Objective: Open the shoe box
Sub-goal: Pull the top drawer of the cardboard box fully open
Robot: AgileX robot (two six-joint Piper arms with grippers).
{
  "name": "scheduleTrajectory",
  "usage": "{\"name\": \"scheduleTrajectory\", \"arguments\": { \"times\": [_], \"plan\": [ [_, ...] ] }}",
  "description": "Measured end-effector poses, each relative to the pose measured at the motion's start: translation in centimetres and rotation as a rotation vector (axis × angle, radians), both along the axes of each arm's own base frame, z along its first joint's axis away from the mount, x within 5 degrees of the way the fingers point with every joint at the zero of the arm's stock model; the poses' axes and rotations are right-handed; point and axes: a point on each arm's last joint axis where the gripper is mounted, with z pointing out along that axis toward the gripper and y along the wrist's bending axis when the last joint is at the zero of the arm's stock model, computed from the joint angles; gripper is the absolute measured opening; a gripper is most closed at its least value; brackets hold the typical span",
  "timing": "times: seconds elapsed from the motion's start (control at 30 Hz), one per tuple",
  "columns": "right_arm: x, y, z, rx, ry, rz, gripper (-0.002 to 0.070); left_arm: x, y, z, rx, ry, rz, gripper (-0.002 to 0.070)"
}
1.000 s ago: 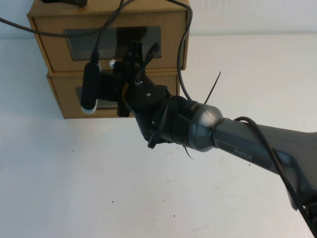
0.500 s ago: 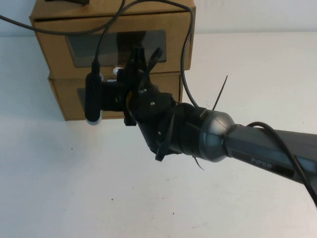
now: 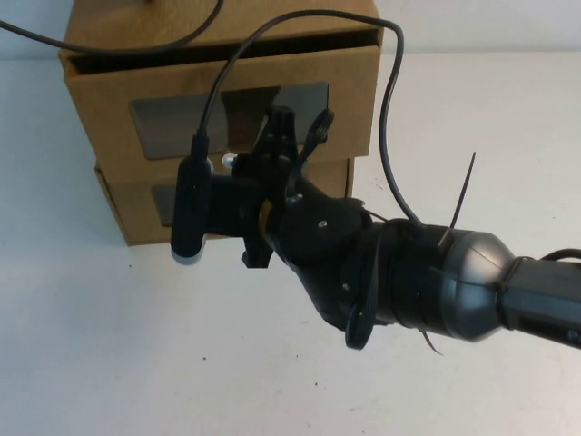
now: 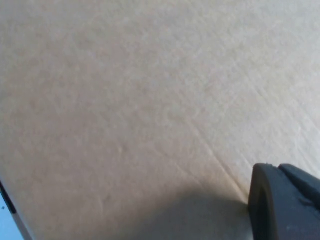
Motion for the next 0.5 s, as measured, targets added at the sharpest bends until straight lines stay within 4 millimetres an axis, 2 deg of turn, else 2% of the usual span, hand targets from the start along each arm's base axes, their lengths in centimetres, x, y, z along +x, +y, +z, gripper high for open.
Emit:
{"name": "scheduleTrajectory", "arguments": {
  "times": [0.13, 0.23, 0.37, 0.5],
  "plan": [
    [0.2, 0.0, 0.0, 0.035, 0.004, 0.004, 0.0001, -0.4, 0.1, 0.6, 0.007, -0.012, 0.012, -0.0005],
    [0.2, 0.0, 0.1, 0.039, 0.002, 0.004, 0.0001, -1.7, 0.0, 2.1, 0.012, -0.033, 0.027, -0.0005],
    [0.2, 0.0, 0.1, 0.041, 0.002, 0.004, 0.0001, -4.5, -2.2, 4.5, 0.019, -0.082, -0.028, -0.0005],
    [0.2, 0.0, 0.1, 0.045, 0.003, 0.007, 0.0001, -5.4, -4.3, 4.8, 0.024, -0.092, -0.082, -0.0005]
  ]
}}
